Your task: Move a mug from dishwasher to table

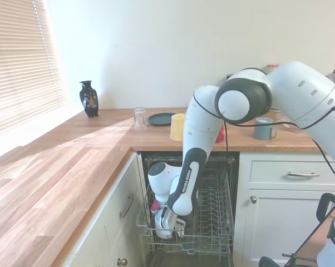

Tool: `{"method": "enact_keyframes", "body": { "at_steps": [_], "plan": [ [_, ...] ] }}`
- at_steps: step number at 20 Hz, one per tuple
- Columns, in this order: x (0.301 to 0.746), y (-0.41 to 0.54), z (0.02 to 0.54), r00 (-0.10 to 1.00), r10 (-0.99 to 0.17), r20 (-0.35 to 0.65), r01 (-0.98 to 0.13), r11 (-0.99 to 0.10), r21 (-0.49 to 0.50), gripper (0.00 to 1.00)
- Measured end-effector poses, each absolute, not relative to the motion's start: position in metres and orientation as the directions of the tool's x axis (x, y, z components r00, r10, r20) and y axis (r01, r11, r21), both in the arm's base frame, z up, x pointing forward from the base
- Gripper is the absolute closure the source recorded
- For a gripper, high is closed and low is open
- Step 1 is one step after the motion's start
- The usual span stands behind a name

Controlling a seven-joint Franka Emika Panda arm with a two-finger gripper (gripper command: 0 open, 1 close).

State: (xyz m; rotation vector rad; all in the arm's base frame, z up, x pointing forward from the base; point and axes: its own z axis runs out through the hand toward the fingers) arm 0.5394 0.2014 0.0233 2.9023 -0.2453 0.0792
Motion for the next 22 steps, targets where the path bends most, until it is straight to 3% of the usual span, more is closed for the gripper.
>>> {"method": "enact_keyframes", "body": {
  "at_steps": [4,5,22],
  "plan": [
    [0.552,0.205,0.032,0.985,-0.151,0.078,-0.164,-0.967,0.196,0.0],
    [0.555,0.205,0.034,0.986,-0.15,0.078,-0.163,-0.968,0.192,1.0],
    [0.57,0.174,0.032,0.975,-0.213,0.068,-0.222,-0.959,0.178,1.0]
  ]
}}
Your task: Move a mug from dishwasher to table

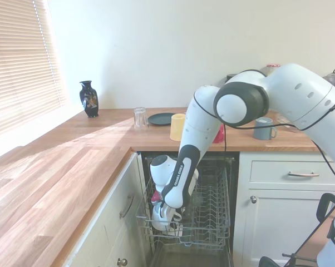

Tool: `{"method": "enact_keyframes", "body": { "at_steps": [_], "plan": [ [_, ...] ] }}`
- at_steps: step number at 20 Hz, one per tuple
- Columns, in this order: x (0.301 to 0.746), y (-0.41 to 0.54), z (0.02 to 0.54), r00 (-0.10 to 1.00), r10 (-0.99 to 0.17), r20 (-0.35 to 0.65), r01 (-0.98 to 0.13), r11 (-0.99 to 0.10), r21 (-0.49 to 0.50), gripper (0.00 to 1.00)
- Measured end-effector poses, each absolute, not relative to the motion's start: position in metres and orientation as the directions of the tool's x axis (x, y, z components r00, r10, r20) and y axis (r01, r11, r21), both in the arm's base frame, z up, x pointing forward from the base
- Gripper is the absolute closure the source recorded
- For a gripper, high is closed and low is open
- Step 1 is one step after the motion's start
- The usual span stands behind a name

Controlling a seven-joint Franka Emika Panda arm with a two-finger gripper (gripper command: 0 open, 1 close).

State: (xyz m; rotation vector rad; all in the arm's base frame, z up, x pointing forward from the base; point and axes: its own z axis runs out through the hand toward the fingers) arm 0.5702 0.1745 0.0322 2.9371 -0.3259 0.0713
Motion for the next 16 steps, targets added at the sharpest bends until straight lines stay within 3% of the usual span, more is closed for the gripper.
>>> {"method": "enact_keyframes", "body": {
  "at_steps": [16],
  "plan": [
    [0.5672,0.1833,0.032,0.973,-0.221,0.064,-0.229,-0.959,0.169,1.0]
  ]
}}
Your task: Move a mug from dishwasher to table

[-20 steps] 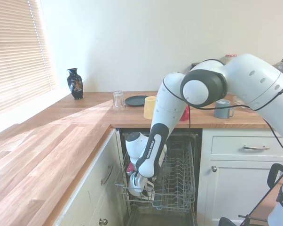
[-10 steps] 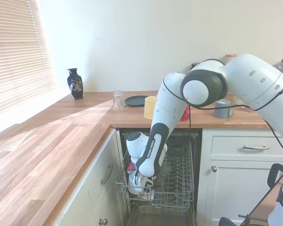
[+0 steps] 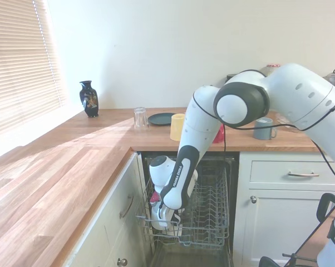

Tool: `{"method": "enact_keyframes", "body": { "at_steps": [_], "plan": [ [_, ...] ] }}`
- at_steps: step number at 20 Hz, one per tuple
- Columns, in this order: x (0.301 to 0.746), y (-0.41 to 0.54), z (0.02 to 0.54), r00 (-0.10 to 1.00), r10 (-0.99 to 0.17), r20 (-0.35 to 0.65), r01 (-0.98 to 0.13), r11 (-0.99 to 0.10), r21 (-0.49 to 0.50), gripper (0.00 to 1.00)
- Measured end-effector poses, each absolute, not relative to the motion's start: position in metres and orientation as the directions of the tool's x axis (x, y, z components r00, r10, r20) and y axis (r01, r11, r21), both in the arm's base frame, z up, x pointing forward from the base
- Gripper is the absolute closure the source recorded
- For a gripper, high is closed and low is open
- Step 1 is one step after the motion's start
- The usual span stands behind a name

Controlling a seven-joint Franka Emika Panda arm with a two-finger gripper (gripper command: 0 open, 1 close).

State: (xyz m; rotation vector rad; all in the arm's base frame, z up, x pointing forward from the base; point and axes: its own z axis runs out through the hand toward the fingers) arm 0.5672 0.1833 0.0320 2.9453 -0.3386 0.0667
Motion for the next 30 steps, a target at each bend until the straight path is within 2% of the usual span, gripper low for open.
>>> {"method": "enact_keyframes", "body": {
  "at_steps": [12,21,26,30],
  "plan": [
    [0.565,0.185,0.043,0.965,-0.246,0.087,-0.257,-0.951,0.172,1.0],
    [0.518,0.206,0.147,0.944,-0.275,0.184,-0.297,-0.949,0.105,1.0],
    [0.491,0.192,0.181,0.923,-0.308,0.229,-0.336,-0.937,0.095,1.0],
    [0.488,0.182,0.216,0.891,-0.356,0.281,-0.385,-0.921,0.055,1.0]
  ]
}}
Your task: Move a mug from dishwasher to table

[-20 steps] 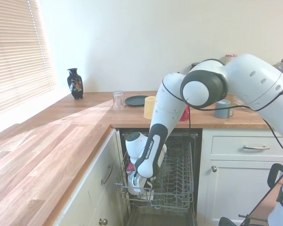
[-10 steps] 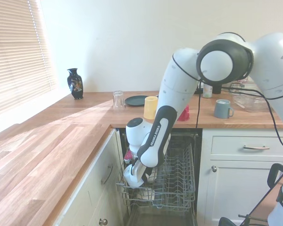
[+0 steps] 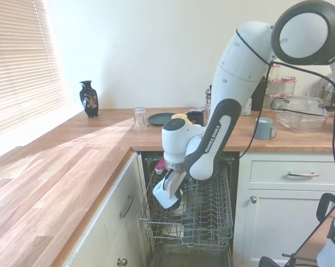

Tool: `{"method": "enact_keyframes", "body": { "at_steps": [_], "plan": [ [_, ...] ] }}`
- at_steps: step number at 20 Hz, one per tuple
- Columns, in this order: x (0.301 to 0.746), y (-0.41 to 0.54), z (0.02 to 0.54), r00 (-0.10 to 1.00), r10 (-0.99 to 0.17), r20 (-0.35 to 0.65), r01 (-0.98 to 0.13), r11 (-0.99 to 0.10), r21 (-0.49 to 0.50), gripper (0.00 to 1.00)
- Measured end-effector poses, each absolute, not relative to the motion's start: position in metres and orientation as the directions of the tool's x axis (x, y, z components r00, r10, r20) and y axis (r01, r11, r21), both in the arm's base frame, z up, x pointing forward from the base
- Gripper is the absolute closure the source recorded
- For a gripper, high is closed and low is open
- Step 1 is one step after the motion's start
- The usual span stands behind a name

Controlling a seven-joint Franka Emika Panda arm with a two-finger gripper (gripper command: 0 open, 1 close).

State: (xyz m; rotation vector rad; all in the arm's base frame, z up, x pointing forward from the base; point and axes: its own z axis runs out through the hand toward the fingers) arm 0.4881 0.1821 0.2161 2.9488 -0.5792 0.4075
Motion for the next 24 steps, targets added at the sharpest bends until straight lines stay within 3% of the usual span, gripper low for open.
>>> {"method": "enact_keyframes", "body": {
  "at_steps": [10,24],
  "plan": [
    [0.501,0.192,0.326,0.823,-0.443,0.356,-0.455,-0.889,-0.055,1.0],
    [0.589,0.172,0.445,0.739,-0.559,0.375,-0.54,-0.825,-0.168,1.0]
  ]
}}
